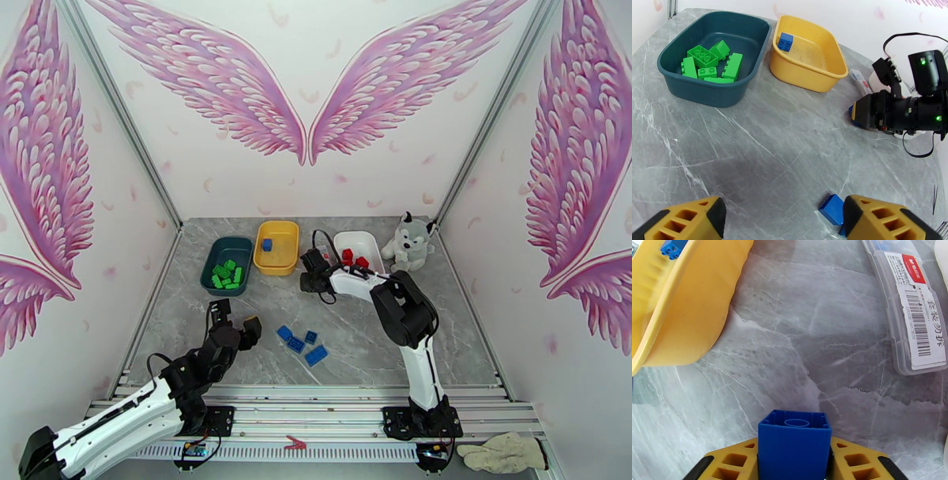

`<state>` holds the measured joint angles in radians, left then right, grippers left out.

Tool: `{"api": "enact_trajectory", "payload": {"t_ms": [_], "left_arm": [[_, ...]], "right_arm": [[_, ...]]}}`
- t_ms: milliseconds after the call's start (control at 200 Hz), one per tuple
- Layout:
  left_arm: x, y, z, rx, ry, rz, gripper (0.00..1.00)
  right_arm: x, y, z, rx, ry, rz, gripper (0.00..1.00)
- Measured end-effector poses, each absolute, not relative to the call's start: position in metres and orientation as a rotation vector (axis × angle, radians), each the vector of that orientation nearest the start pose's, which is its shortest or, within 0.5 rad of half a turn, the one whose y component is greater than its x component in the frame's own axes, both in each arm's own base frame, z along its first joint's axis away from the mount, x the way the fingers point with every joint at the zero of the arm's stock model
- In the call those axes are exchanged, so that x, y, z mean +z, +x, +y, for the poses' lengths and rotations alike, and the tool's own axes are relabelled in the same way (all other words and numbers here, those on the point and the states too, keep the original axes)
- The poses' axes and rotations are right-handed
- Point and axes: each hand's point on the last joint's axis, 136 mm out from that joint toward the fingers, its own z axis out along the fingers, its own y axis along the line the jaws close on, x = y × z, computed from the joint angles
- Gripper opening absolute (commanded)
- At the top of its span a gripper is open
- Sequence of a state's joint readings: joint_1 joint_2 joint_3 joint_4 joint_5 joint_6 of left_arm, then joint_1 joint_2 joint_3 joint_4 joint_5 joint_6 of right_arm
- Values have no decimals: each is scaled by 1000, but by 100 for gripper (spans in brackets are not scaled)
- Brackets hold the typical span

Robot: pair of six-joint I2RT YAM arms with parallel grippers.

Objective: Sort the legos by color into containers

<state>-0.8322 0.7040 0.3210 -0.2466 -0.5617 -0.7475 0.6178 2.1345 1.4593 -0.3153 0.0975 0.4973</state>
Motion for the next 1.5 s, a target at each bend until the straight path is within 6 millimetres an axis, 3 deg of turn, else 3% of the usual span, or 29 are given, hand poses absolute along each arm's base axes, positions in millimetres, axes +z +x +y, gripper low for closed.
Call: {"api": "enact_trajectory", "payload": {"t_ms": [135, 320, 480, 610, 710, 865, 1030, 1130, 1350, 1500], "left_arm": [[103, 239, -130, -268, -153, 2169, 90], [105, 265, -149, -290, -146, 2194, 95], [101, 292, -150, -353, -208, 2201, 94], [98, 298, -150, -391, -220, 2208, 92], [104, 298, -155, -436, -215, 2190, 92], [118, 288, -151, -505, -233, 2131, 91], [128, 274, -141, -541, -253, 2087, 91], [134, 267, -135, -538, -260, 2073, 92], [128, 258, -129, -494, -249, 2107, 91], [117, 252, -134, -463, -214, 2148, 89]], "right_arm": [[28, 424, 281, 294, -121, 2591, 28], [50, 411, 274, 325, -121, 2566, 27], [80, 410, 283, 425, -133, 2509, 28], [95, 411, 296, 521, -155, 2481, 30], [110, 420, 309, 576, -164, 2454, 32], [142, 452, 341, 680, -173, 2368, 38], [156, 483, 371, 753, -178, 2324, 61], [157, 494, 381, 768, -185, 2321, 71], [156, 485, 381, 791, -206, 2336, 76], [155, 446, 356, 775, -214, 2371, 77]]}}
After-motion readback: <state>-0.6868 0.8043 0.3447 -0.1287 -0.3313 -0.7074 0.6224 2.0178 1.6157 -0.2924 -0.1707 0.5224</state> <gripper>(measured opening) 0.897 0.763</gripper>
